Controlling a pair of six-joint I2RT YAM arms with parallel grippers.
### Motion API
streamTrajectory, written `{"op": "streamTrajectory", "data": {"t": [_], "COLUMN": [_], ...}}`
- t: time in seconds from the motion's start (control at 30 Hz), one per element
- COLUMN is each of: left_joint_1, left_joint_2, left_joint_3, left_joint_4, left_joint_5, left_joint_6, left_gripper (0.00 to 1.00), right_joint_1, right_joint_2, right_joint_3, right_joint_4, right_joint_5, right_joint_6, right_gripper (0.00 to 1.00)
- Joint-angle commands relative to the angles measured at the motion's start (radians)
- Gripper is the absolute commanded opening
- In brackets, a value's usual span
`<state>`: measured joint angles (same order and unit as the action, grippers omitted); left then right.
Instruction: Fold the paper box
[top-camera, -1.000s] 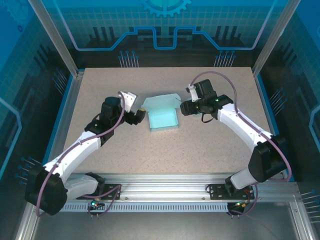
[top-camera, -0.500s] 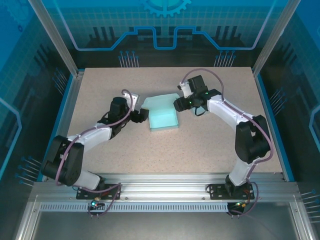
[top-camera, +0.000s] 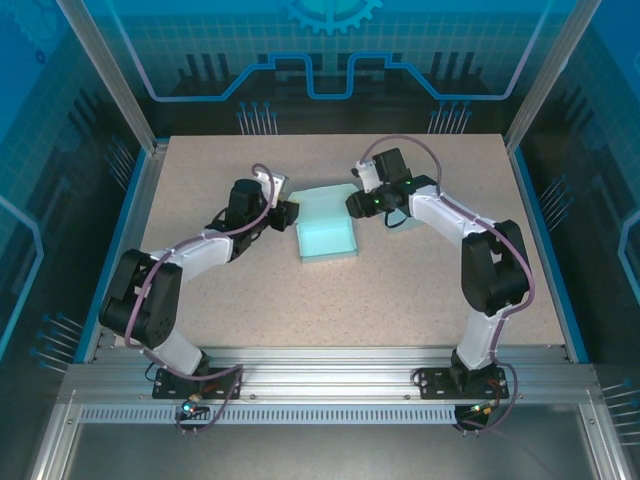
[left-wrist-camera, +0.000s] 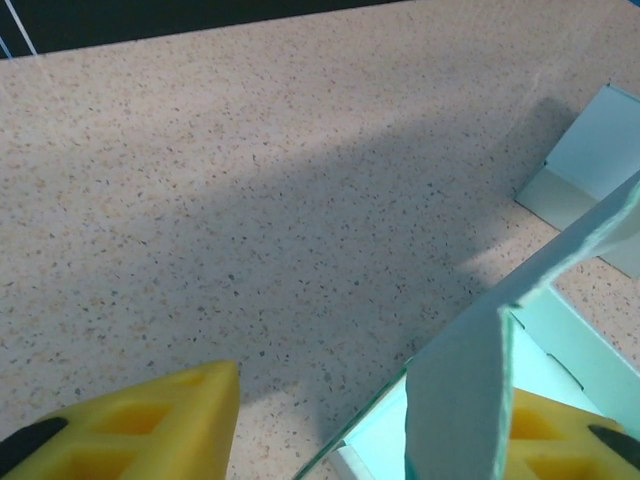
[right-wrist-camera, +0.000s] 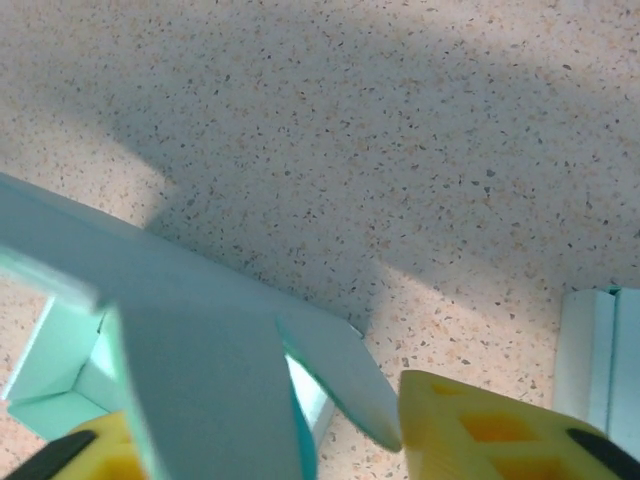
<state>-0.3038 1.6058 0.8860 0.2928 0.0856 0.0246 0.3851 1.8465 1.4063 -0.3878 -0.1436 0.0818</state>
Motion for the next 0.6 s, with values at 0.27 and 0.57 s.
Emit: {"op": "streamTrajectory", "data": {"t": [0.27,0.57], "left_joint_1": [-0.032,-0.017], "left_joint_2": [0.020,0.019], "left_joint_3": [0.057,0.060], "left_joint_4": [-0.118,-0.146], "left_joint_5": [-0.081,-0.085], "left_joint_6": [0.049,0.067], "left_gripper": [0.55,0.64], "right_joint_1": [-0.008,-0.006], "right_joint_2": [0.020,0.024], "right_joint_3": [-0.003,-0.002], "right_joint_4": [0.047,0.047], "right_joint_5": [-0.028,-0.025], "right_joint_6": [0.044,0.044], "right_gripper": [0.26,0.24]}}
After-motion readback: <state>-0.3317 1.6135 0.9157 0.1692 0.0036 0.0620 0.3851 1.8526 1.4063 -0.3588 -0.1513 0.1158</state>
